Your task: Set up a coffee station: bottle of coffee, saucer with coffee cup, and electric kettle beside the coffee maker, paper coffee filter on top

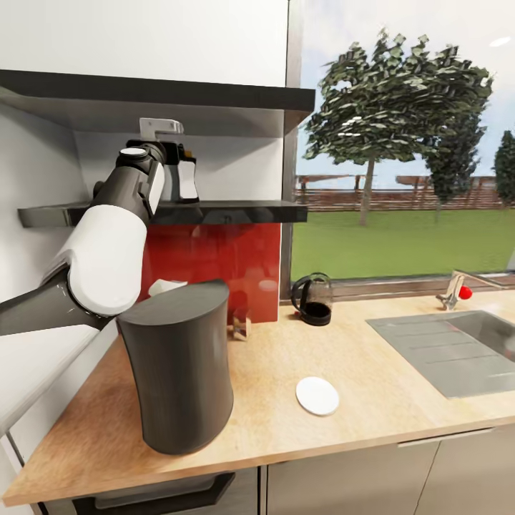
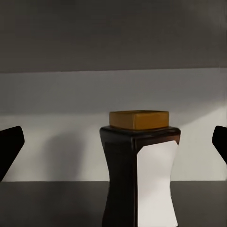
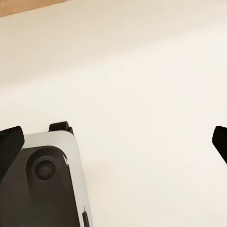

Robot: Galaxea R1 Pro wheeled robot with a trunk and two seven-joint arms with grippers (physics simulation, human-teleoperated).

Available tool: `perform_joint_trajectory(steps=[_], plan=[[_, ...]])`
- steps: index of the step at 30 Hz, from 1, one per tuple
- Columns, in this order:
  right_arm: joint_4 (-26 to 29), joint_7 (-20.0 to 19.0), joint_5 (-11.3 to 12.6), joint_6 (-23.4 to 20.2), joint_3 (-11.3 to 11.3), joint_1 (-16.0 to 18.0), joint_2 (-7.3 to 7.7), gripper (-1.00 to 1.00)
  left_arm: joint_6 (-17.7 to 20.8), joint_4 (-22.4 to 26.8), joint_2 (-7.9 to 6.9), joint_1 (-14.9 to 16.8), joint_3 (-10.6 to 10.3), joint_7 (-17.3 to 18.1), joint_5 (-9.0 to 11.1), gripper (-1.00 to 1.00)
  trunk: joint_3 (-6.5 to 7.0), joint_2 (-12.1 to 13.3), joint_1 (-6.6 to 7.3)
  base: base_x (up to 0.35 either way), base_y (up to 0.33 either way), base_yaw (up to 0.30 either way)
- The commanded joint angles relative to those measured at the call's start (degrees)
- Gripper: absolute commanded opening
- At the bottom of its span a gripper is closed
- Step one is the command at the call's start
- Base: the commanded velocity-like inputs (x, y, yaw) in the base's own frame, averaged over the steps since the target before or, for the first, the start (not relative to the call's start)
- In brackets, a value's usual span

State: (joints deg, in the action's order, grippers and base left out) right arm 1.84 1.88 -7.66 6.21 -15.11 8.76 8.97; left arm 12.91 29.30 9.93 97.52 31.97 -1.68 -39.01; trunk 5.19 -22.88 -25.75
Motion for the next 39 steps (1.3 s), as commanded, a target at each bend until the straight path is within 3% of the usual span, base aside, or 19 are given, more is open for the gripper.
perform_joint_trajectory(steps=[1,39], plan=[[-0.08,0.14,-0.6,0.21,-0.47,0.03,0.0,1.0,0.15,0.05,0.06,0.03,0.28,0.01,-0.25,1.0,0.06,-0.04,-0.04,0.191,0.0,0.0],[0.27,0.14,-0.51,0.21,-0.63,0.03,0.0,1.0,0.18,-0.1,-0.33,-1.32,0.46,0.26,-0.06,1.0,0.87,-0.04,-0.04,0.041,0.0,0.0]])
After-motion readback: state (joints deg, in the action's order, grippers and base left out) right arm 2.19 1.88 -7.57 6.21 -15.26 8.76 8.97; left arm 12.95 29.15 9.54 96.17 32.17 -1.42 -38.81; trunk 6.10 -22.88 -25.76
